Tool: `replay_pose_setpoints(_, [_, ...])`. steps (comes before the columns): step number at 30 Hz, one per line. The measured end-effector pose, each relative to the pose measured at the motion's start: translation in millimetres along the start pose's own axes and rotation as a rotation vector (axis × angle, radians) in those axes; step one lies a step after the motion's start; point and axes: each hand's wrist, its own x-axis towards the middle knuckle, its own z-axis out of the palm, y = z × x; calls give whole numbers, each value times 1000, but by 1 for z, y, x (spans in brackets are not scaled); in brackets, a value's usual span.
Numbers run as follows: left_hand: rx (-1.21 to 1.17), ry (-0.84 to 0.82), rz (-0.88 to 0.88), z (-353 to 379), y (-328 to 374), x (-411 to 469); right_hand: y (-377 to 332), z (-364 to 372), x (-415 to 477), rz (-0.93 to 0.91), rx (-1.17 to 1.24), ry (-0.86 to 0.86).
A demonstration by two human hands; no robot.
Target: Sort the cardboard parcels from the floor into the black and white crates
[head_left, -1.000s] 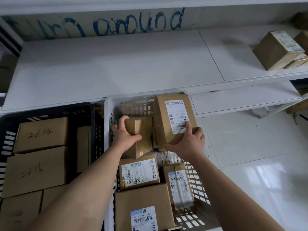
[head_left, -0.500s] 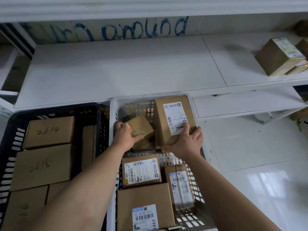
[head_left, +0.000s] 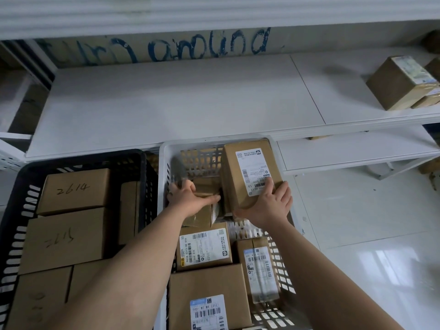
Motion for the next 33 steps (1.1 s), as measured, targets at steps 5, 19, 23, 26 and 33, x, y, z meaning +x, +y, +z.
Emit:
replay_pose_setpoints(5, [33,161,-61,7,2,-4,-2,1,2,-8,-4,3])
replay_pose_setpoints(19, [-382,285,-305,15,17,-14,-2,-11,5,60,84,-16])
replay_pose_setpoints(23, [-683,318,-366,15,23,-18,-4,-11,6,62,90,-21])
replay_pose_setpoints(26, [-809,294,-425,24,17,-9,-3,-11,6,58,81,-29])
replay_pose_setpoints(33, [-937,156,-394,17,1,6,-3,-8,8,59,66,-26])
